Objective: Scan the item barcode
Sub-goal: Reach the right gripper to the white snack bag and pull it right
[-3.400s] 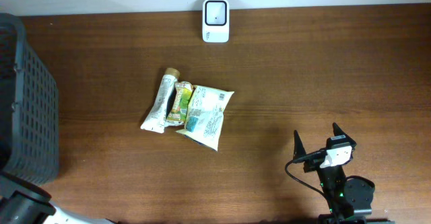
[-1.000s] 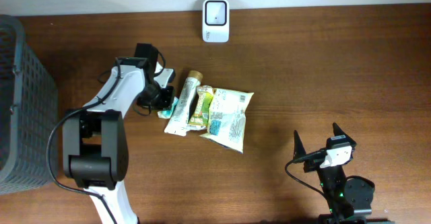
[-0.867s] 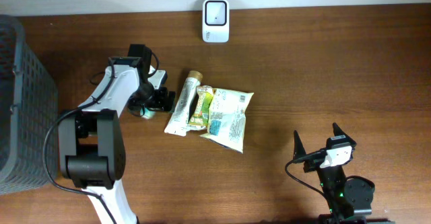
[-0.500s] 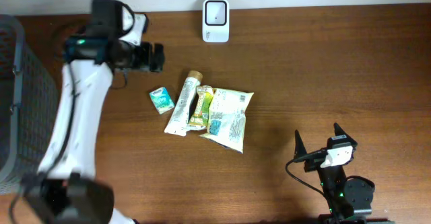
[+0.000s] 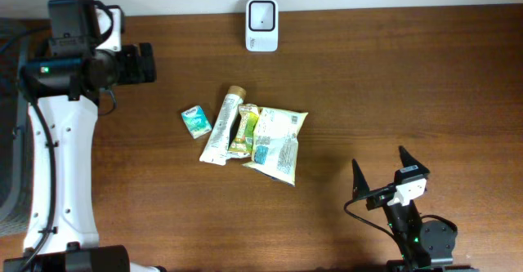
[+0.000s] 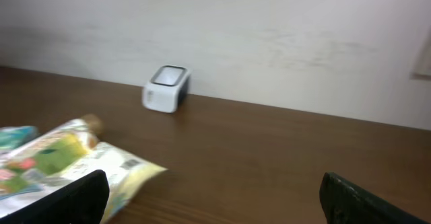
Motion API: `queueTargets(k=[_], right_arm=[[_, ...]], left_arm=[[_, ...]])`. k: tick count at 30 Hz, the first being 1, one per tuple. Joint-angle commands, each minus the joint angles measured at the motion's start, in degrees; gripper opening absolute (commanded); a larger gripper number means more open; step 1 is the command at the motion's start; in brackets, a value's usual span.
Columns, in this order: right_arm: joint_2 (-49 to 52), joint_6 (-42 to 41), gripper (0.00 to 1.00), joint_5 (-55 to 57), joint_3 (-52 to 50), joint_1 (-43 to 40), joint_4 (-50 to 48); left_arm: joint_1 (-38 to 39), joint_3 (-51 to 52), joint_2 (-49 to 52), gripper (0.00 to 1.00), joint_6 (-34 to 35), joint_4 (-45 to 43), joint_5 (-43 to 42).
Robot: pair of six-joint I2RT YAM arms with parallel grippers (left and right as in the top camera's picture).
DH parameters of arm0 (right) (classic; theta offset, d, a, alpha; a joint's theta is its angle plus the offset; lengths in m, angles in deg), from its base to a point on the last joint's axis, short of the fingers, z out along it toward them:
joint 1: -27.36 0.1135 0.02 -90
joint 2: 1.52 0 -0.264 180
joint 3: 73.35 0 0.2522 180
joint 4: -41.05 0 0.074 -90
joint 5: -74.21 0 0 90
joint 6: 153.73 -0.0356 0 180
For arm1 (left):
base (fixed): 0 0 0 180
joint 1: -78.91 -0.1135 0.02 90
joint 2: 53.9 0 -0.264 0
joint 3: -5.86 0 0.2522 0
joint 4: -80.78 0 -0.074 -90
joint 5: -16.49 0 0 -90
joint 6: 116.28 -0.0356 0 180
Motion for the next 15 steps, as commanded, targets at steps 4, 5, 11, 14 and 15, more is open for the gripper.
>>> queueTargets(k=[4, 5, 11, 14, 15], right_arm=[[4.04, -10.54, 0.99, -12.96, 3.41, -0.37, -0.28], [6.45, -11.17, 0.99, -14.43, 5.22, -0.37, -0.28], [37.09, -11.13, 0.99, -24.33, 39.63, -0.35, 27.12], [50.73, -11.15, 0.99, -30.01, 53.90, -0.37, 40.72], [55.89, -12.39, 0.99, -31.15, 57.46, -0.35, 41.97]], left_arm=[[0.02, -0.13, -1.07, 0.99, 1.03, 0.52, 7.04], [0.02, -0.13, -1.07, 0.99, 1.03, 0.28, 7.06], [0.02, -0.13, -1.07, 0.99, 1.03, -0.68, 7.08], [0.02, -0.13, -1.07, 0.99, 1.03, -0.70, 7.06], [0.00, -0.13, -1.07, 0.99, 1.03, -0.68, 7.06]])
